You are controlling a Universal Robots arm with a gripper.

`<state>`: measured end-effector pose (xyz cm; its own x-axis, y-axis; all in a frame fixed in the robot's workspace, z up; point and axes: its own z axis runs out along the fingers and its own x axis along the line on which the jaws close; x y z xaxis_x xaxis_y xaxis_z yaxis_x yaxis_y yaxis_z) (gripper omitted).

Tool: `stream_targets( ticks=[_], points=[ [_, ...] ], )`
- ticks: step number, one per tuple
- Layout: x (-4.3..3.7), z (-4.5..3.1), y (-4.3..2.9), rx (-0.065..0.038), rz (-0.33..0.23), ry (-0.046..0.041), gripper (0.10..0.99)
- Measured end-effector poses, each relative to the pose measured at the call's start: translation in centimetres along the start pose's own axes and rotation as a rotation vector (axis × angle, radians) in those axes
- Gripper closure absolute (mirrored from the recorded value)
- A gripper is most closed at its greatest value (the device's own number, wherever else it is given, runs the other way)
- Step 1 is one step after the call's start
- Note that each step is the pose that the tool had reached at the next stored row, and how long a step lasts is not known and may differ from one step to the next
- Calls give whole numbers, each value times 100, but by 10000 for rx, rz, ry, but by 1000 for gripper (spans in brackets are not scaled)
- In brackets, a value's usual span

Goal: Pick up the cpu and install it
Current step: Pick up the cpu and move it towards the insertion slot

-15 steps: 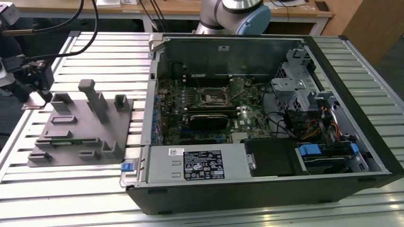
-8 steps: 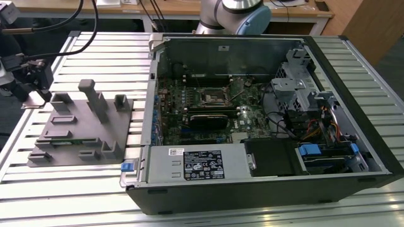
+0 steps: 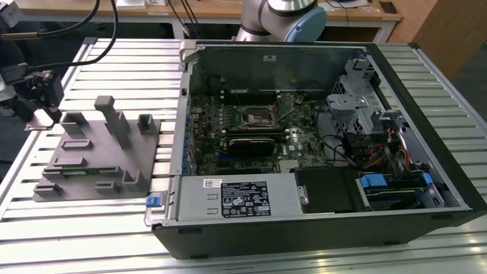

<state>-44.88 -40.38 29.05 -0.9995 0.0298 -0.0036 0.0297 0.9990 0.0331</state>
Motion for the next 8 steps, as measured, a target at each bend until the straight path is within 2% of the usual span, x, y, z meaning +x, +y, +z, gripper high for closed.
stream_targets(
  ticks=[8],
  points=[
    [0,-21,1,0,0,0,553]
  ],
)
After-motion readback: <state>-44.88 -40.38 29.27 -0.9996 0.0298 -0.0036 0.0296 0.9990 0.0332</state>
